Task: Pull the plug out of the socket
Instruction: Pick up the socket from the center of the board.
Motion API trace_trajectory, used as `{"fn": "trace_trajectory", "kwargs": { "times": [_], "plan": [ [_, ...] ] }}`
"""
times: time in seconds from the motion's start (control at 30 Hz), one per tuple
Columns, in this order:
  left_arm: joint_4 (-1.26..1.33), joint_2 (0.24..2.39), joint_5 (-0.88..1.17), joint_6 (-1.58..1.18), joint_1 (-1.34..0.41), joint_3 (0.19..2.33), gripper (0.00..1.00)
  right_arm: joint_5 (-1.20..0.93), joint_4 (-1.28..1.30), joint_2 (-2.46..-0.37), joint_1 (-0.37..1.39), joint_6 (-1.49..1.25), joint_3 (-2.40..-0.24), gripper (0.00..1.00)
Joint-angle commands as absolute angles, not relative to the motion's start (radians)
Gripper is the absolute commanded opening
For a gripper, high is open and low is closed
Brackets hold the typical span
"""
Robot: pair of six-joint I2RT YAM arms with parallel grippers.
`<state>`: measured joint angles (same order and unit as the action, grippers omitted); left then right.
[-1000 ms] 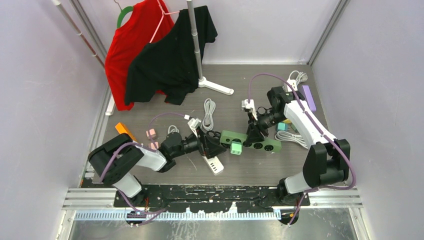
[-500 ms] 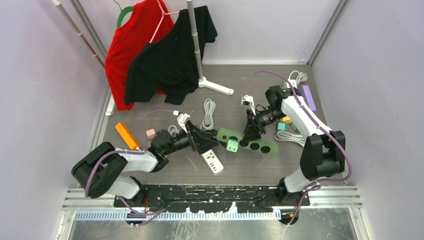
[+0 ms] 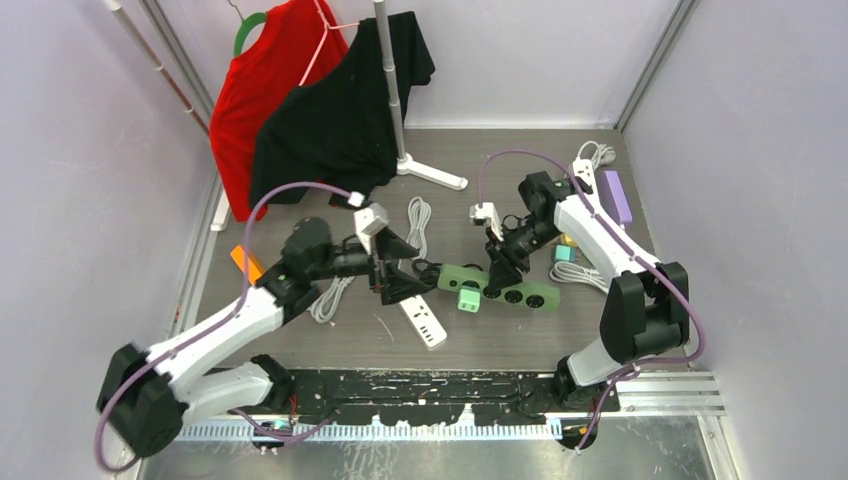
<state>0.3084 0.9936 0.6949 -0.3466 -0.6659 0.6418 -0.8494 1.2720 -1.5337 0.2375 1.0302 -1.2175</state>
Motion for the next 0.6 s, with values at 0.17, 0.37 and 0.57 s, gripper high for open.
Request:
{"fn": "trace_trajectory", "kwargs": {
  "times": [0.17,0.37,0.57],
  "plan": [
    [0.319,1.31,0.873,-0.122,-0.666,0.739,0.96,-0.791,1.227,-1.454,0.322,1.057,-1.224,0.01],
    [0.376,1.439,0.907,-0.078,-0.668,0.789,0.91,-0.788,1.22,-1.455,0.338,1.066,-1.214,0.01],
    [0.428,1.519,0.945,-0.058,-0.674,0.825,0.89,-0.791,1.223,-1.46,0.344,1.071,-1.213,0.01]
  ]
}}
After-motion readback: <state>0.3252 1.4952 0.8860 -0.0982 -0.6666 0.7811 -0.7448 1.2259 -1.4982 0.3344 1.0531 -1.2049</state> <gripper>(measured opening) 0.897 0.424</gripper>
